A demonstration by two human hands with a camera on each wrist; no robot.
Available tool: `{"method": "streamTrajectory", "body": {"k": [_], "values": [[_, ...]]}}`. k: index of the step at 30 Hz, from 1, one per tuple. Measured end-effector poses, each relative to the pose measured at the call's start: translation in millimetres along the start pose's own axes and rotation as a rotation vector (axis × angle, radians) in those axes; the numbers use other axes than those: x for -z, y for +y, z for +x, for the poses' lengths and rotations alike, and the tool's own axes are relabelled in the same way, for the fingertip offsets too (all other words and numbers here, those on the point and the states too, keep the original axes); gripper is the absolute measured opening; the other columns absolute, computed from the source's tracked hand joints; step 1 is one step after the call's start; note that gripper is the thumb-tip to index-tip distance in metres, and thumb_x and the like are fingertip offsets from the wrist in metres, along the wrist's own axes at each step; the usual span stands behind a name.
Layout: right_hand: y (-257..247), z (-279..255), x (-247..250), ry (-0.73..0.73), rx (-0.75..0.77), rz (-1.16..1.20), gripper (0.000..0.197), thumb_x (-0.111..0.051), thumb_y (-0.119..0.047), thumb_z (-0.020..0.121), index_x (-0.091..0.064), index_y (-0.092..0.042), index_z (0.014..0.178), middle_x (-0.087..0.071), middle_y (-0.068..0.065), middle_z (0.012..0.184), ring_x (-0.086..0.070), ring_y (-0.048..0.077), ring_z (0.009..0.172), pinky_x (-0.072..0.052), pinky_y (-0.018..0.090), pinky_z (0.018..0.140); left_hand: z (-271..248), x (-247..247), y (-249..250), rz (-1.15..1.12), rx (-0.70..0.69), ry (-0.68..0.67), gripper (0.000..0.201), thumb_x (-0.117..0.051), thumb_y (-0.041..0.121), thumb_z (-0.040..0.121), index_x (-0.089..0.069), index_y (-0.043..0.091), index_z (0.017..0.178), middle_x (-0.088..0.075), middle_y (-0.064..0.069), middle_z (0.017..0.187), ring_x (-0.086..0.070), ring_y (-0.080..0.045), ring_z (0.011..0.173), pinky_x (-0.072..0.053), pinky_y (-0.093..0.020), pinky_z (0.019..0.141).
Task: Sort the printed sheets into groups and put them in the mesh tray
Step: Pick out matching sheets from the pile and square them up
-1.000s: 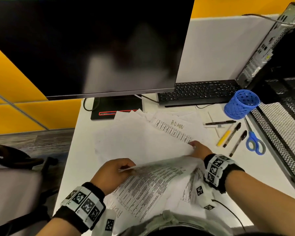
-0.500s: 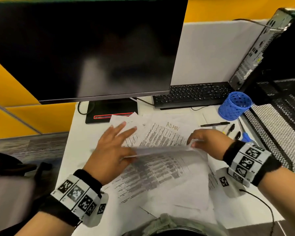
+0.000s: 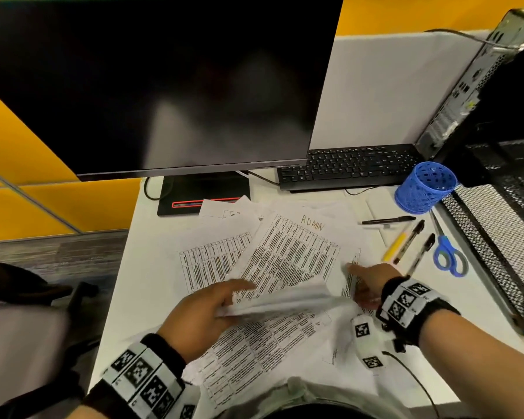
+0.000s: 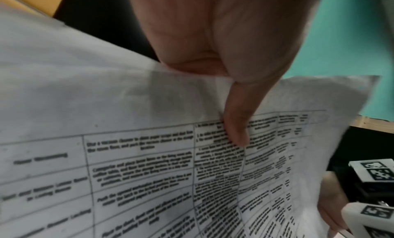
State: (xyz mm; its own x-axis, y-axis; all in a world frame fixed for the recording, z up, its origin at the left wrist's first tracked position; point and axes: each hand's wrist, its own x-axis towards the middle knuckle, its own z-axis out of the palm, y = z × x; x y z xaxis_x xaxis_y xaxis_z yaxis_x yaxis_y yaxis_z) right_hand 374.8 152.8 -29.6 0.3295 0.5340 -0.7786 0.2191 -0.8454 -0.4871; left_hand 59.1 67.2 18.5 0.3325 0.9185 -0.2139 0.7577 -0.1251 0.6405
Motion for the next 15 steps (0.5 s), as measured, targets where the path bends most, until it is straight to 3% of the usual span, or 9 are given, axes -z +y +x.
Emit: {"method": "streamTrajectory", "body": {"k": [2, 4, 6, 7, 9, 11, 13, 15], "values": [[0.5, 5.7, -11.1, 0.025, 0.014, 0.004, 0.043, -0.078, -0.037, 0.071, -0.063, 0.002, 0.086, -0.062, 0.017, 0.078, -0.057, 0.029, 0.066, -0.045, 0.029, 0.056, -2.0, -3.8, -4.7, 0.039, -0.007, -0.022, 0.031, -0.071, 0.024, 0.079, -0.064, 0.045, 0.102, -0.049, 0.018, 0.077, -0.052, 0.000, 0.074, -0.038, -0.015, 0.064], [-3.7, 7.9, -20.5, 0.068, 0.085, -0.133, 0.057, -0.077, -0.039, 0.071, -0.062, 0.003, 0.105, -0.062, 0.016, 0.089, -0.057, 0.029, 0.076, -0.043, 0.029, 0.060, -2.8, -8.4, -6.7, 0.061, -0.013, -0.042, 0.021, -0.069, 0.021, 0.080, -0.071, 0.035, 0.095, -0.050, 0.017, 0.080, -0.054, -0.006, 0.079, -0.042, -0.019, 0.067], [-8.5, 7.4, -24.9, 0.098, 0.148, -0.315, 0.053, -0.071, -0.038, 0.077, -0.061, 0.004, 0.109, -0.063, 0.018, 0.096, -0.055, 0.028, 0.080, -0.040, 0.029, 0.067, -2.6, -11.1, -7.5, 0.030, -0.008, -0.031, 0.018, -0.068, 0.020, 0.081, -0.072, 0.032, 0.092, -0.052, 0.014, 0.080, -0.055, -0.006, 0.078, -0.042, -0.020, 0.066], [-9.6, 6.3, -24.9, 0.108, 0.172, -0.408, 0.046, -0.066, -0.038, 0.081, -0.062, 0.002, 0.104, -0.065, 0.019, 0.102, -0.055, 0.028, 0.082, -0.038, 0.028, 0.069, -2.7, -11.6, -7.3, 0.013, -0.003, -0.019, 0.017, -0.069, 0.021, 0.080, -0.072, 0.033, 0.091, -0.052, 0.014, 0.079, -0.054, -0.005, 0.076, -0.041, -0.019, 0.065], [-8.2, 7.0, -22.5, 0.146, 0.231, -0.530, 0.034, -0.059, -0.039, 0.086, -0.059, -0.006, 0.080, -0.066, 0.017, 0.106, -0.053, 0.026, 0.083, -0.038, 0.028, 0.069, -2.8, -11.9, -7.2, -0.016, 0.014, -0.001, 0.015, -0.070, 0.023, 0.080, -0.072, 0.036, 0.087, -0.053, 0.012, 0.078, -0.054, -0.006, 0.075, -0.040, -0.018, 0.064], [-4.0, 10.2, -16.6, 0.184, 0.280, -0.516, 0.037, -0.061, -0.037, 0.085, -0.048, -0.012, 0.062, -0.064, 0.013, 0.086, -0.051, 0.024, 0.075, -0.040, 0.029, 0.065, -3.9, -9.6, -7.9, -0.046, 0.040, 0.005, 0.019, -0.072, 0.024, 0.078, -0.069, 0.043, 0.079, -0.054, 0.011, 0.077, -0.054, -0.007, 0.077, -0.039, -0.015, 0.063], [1.4, 13.2, -8.7, 0.235, 0.353, -0.326, 0.036, -0.066, -0.031, 0.082, -0.047, -0.010, 0.061, -0.056, 0.009, 0.068, -0.048, 0.024, 0.065, -0.036, 0.029, 0.057, -4.2, -5.9, -10.6, -0.088, 0.079, 0.011, 0.029, -0.073, 0.025, 0.077, -0.063, 0.050, 0.067, -0.055, 0.010, 0.075, -0.054, -0.007, 0.076, -0.036, -0.014, 0.060], [4.6, 10.8, 0.0, 0.229, 0.465, -0.222, 0.031, -0.067, -0.025, 0.083, -0.047, -0.007, 0.068, -0.055, 0.009, 0.066, -0.046, 0.023, 0.061, -0.034, 0.027, 0.054, -1.9, 1.6, -9.7, -0.135, 0.134, 0.042, 0.020, -0.070, 0.033, 0.077, -0.062, 0.044, 0.063, -0.054, 0.009, 0.074, -0.054, -0.004, 0.070, -0.036, -0.014, 0.057]]}}
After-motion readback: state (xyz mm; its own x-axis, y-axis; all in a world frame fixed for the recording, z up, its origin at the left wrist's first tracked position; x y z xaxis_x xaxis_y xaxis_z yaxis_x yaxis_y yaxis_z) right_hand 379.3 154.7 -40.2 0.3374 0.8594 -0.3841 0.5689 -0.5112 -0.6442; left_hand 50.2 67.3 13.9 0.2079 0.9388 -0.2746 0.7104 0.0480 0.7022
